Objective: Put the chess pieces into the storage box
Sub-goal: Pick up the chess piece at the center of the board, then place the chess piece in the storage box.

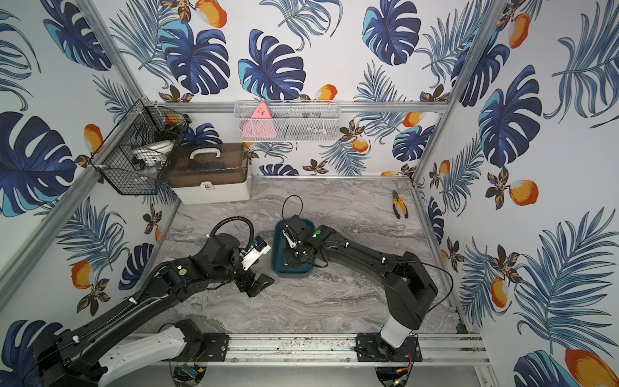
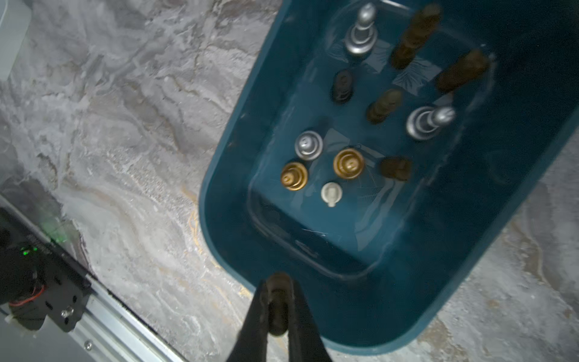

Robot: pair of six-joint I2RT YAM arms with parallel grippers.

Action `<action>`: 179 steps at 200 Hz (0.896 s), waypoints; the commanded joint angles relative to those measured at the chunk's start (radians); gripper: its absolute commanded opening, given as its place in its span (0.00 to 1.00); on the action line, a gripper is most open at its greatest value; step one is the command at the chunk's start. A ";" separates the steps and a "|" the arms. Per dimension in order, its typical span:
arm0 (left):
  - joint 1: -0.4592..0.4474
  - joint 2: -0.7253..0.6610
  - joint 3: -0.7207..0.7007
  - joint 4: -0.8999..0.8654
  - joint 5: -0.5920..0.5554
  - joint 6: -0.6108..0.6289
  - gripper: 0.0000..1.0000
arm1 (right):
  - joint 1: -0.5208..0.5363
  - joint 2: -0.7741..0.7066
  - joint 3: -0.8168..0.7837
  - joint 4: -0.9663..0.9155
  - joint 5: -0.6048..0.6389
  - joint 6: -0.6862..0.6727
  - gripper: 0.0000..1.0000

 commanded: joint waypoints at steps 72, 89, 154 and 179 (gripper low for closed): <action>0.000 0.012 0.007 0.009 -0.027 0.020 0.98 | -0.080 0.093 -0.001 -0.009 0.025 -0.036 0.11; 0.001 0.015 0.008 0.009 -0.029 0.020 0.98 | -0.080 0.116 0.001 -0.002 0.041 -0.042 0.11; 0.000 0.015 0.005 0.011 -0.035 0.020 0.99 | -0.080 0.187 0.022 0.038 0.081 -0.052 0.11; 0.002 0.013 0.005 0.012 -0.039 0.020 0.99 | -0.080 0.211 0.031 0.046 0.102 -0.059 0.11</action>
